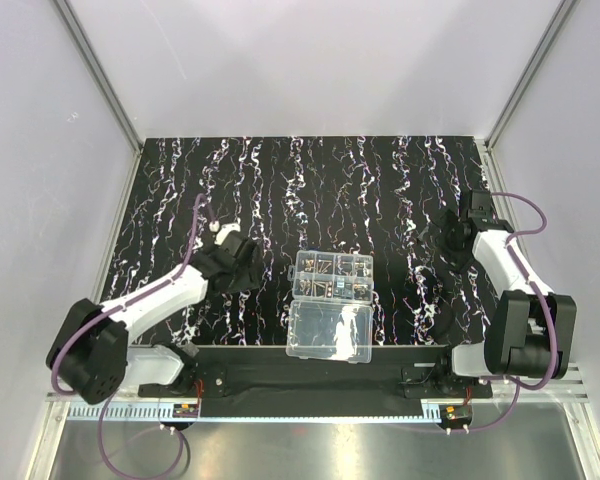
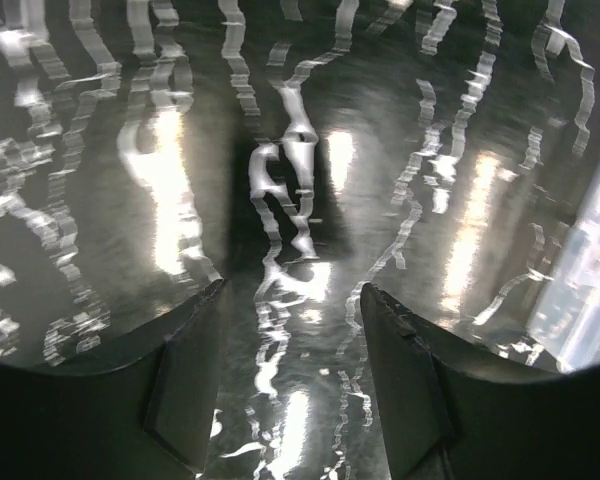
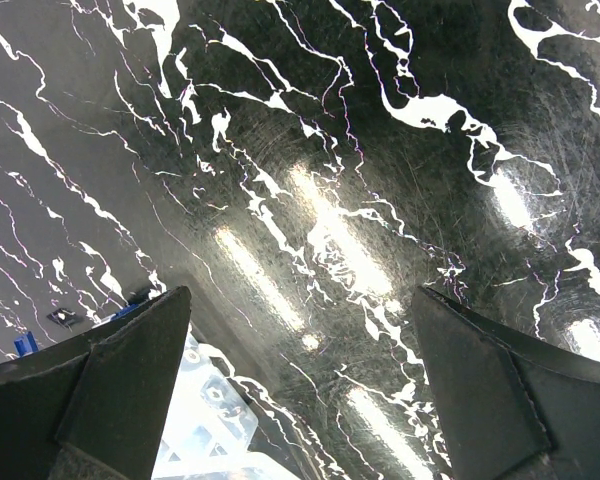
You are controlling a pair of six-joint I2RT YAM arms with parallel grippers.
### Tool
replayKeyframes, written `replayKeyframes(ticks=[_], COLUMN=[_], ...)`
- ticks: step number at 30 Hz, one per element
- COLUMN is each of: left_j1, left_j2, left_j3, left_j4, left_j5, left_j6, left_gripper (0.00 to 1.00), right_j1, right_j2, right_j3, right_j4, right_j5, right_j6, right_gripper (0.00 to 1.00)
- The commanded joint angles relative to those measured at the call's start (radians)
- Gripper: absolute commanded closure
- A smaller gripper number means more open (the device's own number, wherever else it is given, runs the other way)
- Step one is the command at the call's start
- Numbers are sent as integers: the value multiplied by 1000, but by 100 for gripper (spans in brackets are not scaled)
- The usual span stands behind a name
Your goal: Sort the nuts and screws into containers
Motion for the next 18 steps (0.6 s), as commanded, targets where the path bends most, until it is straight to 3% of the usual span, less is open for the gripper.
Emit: replayKeyframes(ticks=[1,6,18], left_j1=[-44,-162,-274], left_j2=[51,155,217], left_j3=[14,86,137], left_j4=[139,136,136], left_j5=[83,59,86], left_j6=[51,85,89], left_gripper=[41,41,40], right_j1=[2,2,2], right_j2=[9,-5,-28], right_j3=[41,23,3], right_j4=[1,-6,-29], right_j5=[1,13,39], right_j6=[-5,-6,-23], right_gripper=[0,0,1])
